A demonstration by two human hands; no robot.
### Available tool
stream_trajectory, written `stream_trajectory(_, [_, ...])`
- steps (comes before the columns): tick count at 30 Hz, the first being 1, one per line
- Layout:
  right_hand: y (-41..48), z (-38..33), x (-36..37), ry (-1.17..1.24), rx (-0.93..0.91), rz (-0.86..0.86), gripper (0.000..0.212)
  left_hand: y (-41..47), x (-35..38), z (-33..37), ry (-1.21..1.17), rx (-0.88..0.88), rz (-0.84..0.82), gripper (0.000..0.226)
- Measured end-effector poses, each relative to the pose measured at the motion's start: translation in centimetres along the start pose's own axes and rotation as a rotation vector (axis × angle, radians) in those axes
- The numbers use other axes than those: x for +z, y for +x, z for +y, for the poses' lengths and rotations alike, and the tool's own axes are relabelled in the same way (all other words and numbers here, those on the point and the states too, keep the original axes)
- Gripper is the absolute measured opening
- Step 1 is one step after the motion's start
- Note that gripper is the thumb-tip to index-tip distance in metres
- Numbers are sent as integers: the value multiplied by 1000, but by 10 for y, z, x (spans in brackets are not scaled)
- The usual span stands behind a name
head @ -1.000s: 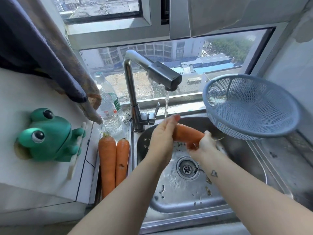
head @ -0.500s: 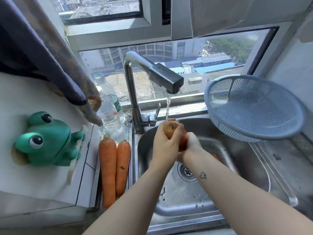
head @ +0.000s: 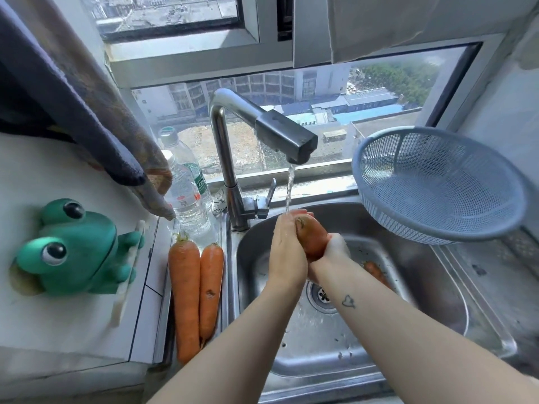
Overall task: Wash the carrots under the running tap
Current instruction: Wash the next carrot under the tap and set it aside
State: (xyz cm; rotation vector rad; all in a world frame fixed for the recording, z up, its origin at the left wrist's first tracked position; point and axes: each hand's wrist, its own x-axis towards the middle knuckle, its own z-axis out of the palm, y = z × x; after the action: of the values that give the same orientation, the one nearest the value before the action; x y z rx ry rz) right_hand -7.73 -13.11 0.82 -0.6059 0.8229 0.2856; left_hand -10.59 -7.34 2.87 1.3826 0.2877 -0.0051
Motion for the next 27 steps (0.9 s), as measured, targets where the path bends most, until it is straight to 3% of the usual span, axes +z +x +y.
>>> stream_trajectory(2, [7, -4, -6, 155, 95, 101, 31, -6, -9, -4, 110, 109, -135, 31])
stream_trajectory(5, [9, -4, -3, 14, 17, 217, 42, -5, -24, -15, 279, 213, -300, 32])
stream_trajectory(7, [8, -3, 0, 1, -48, 248, 38, 1, -29, -15, 301, 241, -283, 30])
stream_trajectory(9, [6, -1, 3, 4, -108, 241, 28, 8, -28, -11, 177, 165, -167, 19])
stream_trajectory(13, [4, 5, -2, -28, -148, 137, 17, 14, -36, -10, 7, -66, 27, 29])
stream_trajectory(18, [-1, 1, -13, -64, -166, -148, 6, 0, -65, -15, 194, -383, -241, 31])
stream_trajectory(23, [-10, 15, -12, -446, -140, -264, 12, -9, -84, -20, 224, -583, -496, 76])
stream_trajectory(27, [-12, 28, -8, -542, -124, -289, 22, -17, -91, -26, 92, -694, -488, 82])
